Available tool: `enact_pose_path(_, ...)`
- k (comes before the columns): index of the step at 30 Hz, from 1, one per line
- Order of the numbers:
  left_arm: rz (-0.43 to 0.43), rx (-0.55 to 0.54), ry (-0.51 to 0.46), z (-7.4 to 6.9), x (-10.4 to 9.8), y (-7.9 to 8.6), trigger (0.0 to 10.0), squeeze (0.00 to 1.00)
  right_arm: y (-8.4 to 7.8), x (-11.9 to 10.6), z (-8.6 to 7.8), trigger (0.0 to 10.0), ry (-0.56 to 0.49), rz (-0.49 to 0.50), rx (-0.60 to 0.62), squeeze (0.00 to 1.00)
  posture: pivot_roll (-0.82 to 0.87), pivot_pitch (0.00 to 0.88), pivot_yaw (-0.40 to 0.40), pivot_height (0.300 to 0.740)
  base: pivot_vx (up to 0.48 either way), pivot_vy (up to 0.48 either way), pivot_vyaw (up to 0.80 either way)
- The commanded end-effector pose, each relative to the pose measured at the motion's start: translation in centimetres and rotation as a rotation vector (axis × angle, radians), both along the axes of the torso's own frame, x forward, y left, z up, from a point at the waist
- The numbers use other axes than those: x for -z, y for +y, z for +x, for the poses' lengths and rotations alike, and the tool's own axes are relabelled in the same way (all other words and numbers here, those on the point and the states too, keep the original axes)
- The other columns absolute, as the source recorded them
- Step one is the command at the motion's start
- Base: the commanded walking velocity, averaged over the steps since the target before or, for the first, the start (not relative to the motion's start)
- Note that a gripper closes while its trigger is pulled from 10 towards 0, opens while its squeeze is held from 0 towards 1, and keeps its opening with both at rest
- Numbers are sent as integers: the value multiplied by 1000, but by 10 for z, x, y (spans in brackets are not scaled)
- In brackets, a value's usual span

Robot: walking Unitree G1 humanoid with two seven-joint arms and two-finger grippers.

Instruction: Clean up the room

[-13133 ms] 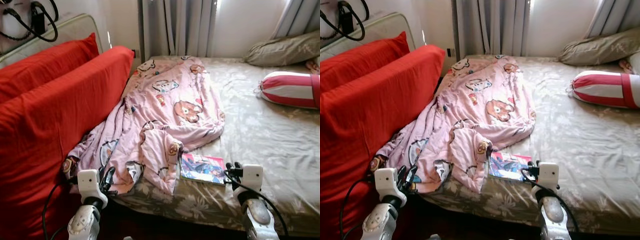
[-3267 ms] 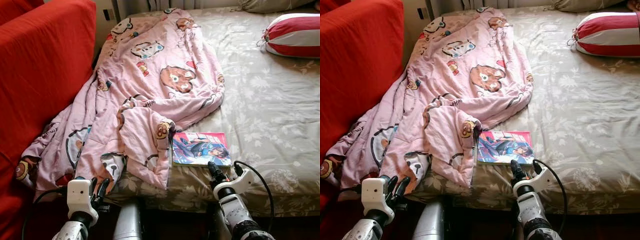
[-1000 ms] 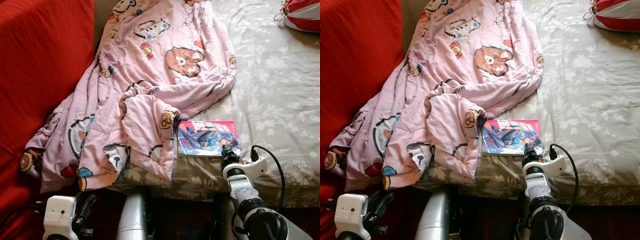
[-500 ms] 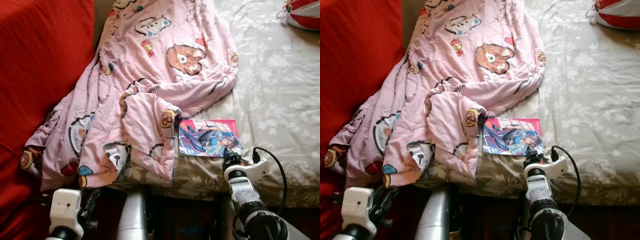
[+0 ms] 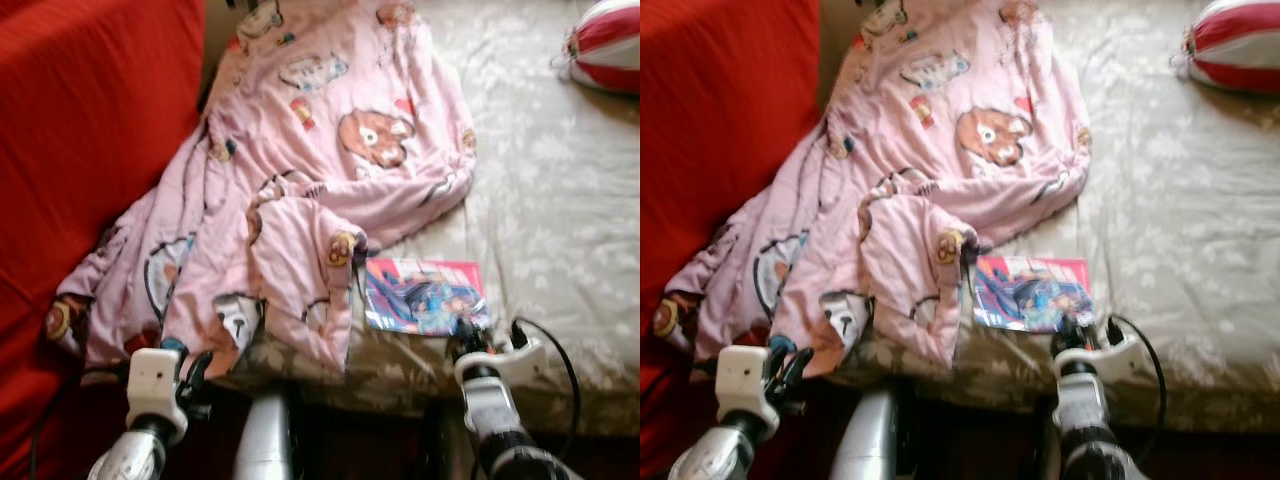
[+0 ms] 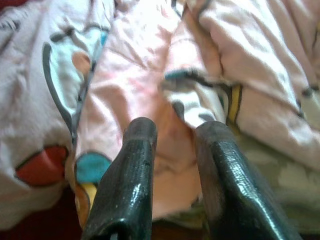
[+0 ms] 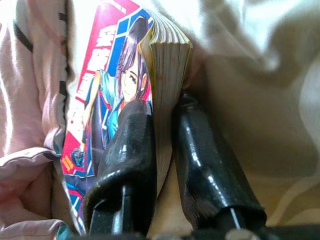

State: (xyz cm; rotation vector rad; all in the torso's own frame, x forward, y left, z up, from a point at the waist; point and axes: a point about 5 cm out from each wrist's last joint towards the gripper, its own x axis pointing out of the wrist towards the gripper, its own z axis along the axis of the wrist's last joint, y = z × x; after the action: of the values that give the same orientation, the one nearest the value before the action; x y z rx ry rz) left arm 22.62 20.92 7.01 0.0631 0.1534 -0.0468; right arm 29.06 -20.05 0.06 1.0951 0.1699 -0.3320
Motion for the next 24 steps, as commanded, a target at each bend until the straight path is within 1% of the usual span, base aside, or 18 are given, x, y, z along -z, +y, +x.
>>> enact_pose_path(1,12,-26,17,2,7,5,10000,0,-8,8,-11,0,35,-41,27,0,199,26,58,586,0,0,0)
enact_pose_path(3,3,-40,6,10,10,6,10000,0,-11,3,-9,0,3,-81,22,0,178,1,55,586,0,0,0)
enact_pose_path(6,5,-41,0,15,12,6,10000,0,-14,-2,-8,0,-24,-92,37,0,166,0,53,586,0,0,0)
enact_pose_path(8,3,-43,-2,19,14,6,10000,0,-16,-6,-6,0,-42,-129,41,0,149,0,56,586,0,0,0)
enact_pose_path(11,3,-43,0,22,15,6,10000,0,-18,-7,-6,0,-44,-145,47,0,141,0,57,586,0,0,0)
enact_pose_path(13,2,-42,-1,25,17,5,10000,0,-20,-5,-8,0,-29,-145,65,0,130,0,59,586,0,0,0)
enact_pose_path(16,2,-34,-7,29,19,5,10000,0,-21,6,-17,0,42,-24,143,0,119,0,60,586,0,0,0)
enact_pose_path(17,2,-34,-7,29,19,5,10000,0,-21,6,-17,0,42,-24,143,0,119,0,60,586,0,0,0)
enact_pose_path(18,3,-34,-7,31,20,5,10000,0,-22,20,-29,0,129,66,206,0,113,0,61,586,0,0,0)
enact_pose_path(21,5,-30,-12,34,21,5,10000,0,-27,34,-46,0,224,106,300,0,113,0,65,586,0,0,0)
enact_pose_path(23,6,-28,-13,34,21,5,10000,0,-28,35,-48,0,235,114,315,0,112,0,66,586,0,0,0)
enact_pose_path(24,8,-25,-14,35,22,5,10000,0,-30,37,-51,0,251,128,352,0,110,0,68,586,0,0,0)
